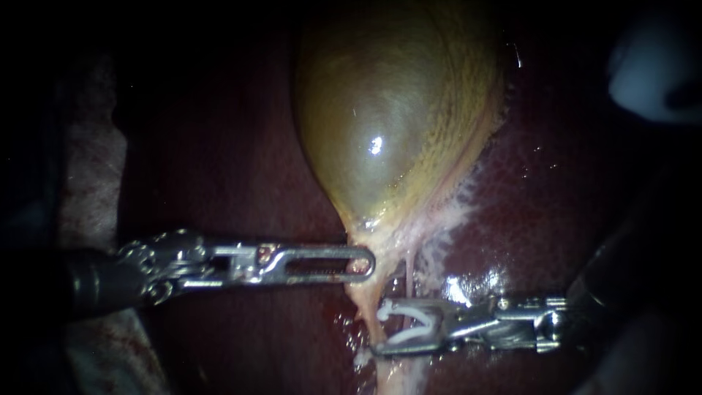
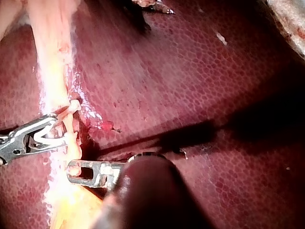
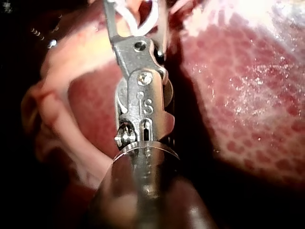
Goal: Clipping second clip left tube
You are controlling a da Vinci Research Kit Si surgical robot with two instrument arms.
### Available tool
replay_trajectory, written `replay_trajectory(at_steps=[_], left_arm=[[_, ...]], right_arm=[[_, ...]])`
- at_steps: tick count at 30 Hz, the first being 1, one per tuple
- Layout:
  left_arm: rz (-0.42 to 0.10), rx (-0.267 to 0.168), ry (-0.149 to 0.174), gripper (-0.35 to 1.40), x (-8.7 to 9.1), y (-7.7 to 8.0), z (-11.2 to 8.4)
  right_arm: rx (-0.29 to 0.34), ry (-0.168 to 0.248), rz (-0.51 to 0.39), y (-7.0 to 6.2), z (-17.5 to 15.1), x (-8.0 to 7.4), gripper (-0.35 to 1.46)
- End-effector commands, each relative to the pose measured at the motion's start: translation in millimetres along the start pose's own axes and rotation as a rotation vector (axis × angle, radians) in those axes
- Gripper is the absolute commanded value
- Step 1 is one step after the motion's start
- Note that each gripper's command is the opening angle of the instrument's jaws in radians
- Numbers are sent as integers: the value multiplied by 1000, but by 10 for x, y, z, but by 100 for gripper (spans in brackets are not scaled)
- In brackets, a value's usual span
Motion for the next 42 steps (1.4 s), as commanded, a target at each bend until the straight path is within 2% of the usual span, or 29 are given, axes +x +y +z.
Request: replay_trajectory(at_steps=[1,11,18,24,42], left_arm=[[0,0,0,-35,0,0,0],[-1,1,1,-35,0,1,1],[-1,1,1,-35,0,2,2],[-2,1,2,-35,0,3,3],[-2,2,2,-35,0,4,4]], right_arm=[[0,0,0,1,1,-1,53],[7,0,-3,7,14,-4,53],[42,-9,19,4,30,-5,50],[46,-8,31,2,40,-9,47],[61,-11,48,1,44,-11,32]])
